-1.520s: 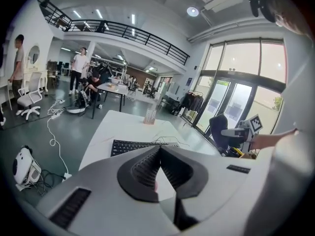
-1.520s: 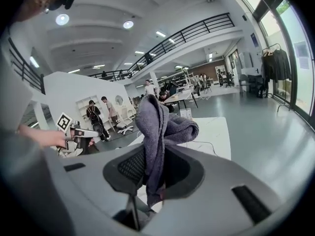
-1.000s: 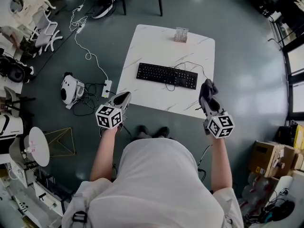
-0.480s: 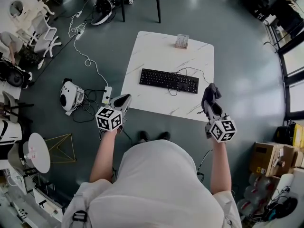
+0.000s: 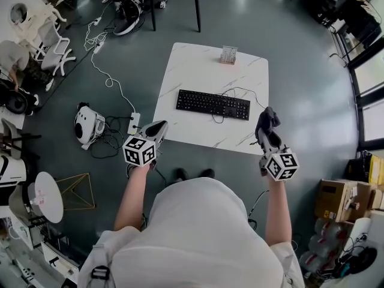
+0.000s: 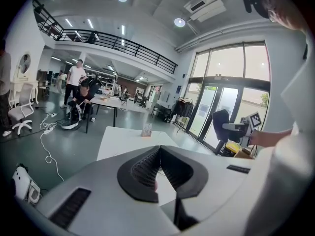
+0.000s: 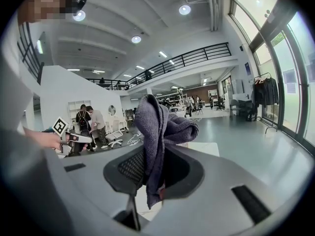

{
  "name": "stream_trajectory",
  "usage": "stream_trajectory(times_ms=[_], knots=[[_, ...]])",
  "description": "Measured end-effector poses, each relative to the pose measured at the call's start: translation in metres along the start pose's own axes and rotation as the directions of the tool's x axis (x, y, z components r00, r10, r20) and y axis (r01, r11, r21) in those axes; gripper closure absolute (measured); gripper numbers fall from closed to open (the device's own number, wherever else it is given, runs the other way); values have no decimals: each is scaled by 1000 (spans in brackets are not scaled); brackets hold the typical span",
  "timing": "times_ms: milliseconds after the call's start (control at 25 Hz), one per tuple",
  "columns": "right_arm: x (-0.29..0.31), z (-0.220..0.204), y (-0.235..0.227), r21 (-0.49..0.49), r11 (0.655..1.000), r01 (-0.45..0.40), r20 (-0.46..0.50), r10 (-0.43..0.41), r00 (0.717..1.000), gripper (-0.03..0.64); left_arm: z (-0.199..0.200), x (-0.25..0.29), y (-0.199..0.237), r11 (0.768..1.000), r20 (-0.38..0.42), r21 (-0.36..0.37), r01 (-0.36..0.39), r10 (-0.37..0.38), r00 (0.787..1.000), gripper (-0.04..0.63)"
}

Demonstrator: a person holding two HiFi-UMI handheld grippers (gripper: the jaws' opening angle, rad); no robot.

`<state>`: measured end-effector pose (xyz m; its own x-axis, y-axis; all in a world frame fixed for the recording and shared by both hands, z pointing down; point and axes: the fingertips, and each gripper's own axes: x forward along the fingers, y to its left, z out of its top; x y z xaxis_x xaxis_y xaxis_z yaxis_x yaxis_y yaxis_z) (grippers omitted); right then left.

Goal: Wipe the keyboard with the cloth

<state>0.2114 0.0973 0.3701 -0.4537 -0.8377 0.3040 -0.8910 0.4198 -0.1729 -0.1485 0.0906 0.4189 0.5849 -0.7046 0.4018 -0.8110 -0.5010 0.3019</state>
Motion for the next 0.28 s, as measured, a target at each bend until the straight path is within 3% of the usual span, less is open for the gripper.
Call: stream_trajectory(times_ms=[280], knots=[[0, 3, 1, -8, 1000, 4, 2, -4, 1000, 528, 0, 2, 0, 1000, -2, -4, 8, -8, 1000, 581]])
